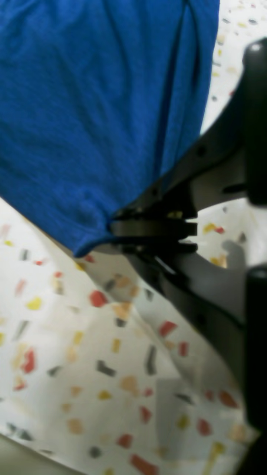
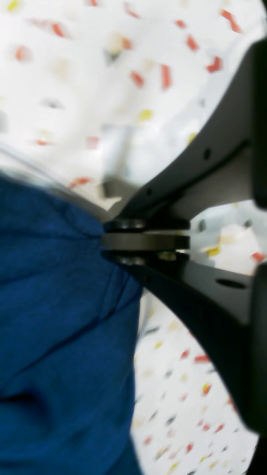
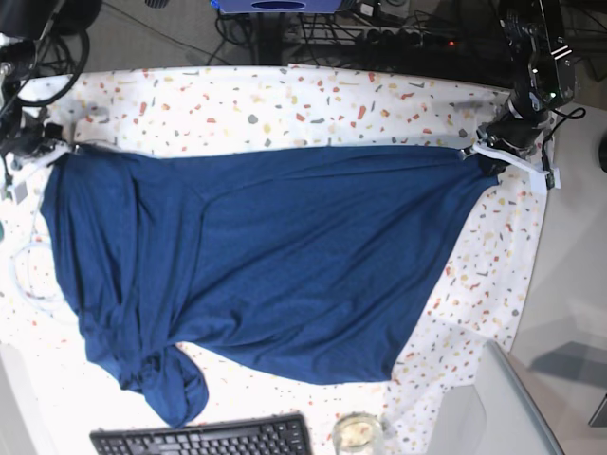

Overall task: Layout the t-shirt on the table in an organized manner, then fold the t-shirt properly
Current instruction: 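Lift the navy shirt edge with both grippers and fling it across the table, then pull the held shirt edge taut between both grippers and lay it down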

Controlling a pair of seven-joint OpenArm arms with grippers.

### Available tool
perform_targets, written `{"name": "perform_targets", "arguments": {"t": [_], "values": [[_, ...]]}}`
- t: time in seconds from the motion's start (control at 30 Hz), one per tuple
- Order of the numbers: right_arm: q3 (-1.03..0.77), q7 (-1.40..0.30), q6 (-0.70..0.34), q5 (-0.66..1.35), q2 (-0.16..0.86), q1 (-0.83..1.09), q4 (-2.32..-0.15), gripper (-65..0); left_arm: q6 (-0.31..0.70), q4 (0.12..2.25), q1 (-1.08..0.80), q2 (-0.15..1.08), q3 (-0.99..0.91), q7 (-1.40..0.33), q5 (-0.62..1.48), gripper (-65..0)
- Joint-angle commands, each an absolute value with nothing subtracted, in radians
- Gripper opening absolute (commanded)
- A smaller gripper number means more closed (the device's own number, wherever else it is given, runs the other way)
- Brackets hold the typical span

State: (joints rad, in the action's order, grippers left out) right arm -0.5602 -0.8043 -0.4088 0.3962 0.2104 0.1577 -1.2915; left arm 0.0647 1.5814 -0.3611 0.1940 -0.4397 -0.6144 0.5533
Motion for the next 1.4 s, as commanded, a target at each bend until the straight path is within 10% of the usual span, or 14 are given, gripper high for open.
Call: {"name": "perform_targets", "arguments": {"t": [0.0, 0.9, 1.1, 1.37], "values": [[-0.570, -0.785, -0.409, 0.406, 0.229, 0.153, -1.308, -65.0, 0.077, 1.600, -0.372, 0.209, -0.447, -0.588, 0.562, -65.0], [-0.572, -0.894, -0.406, 0.403, 0.228, 0.268, -1.431, -64.4, 0.079, 1.693, -0.565, 0.225, -0.449, -0.587, 0.562, -65.0], [-0.618, -0.894, -0.409, 0.406, 0.213, 0.268, -1.438, -38.0, 0.079, 1.701, -0.565, 0.222, -0.447, -0.587, 0.562, -65.0], [-0.725, -0.743, -0.412, 0.406, 0.208, 0.182, -1.442, -27.6, 0.079, 1.701, -0.562, 0.223, -0.447, -0.588, 0.562, -65.0]]}}
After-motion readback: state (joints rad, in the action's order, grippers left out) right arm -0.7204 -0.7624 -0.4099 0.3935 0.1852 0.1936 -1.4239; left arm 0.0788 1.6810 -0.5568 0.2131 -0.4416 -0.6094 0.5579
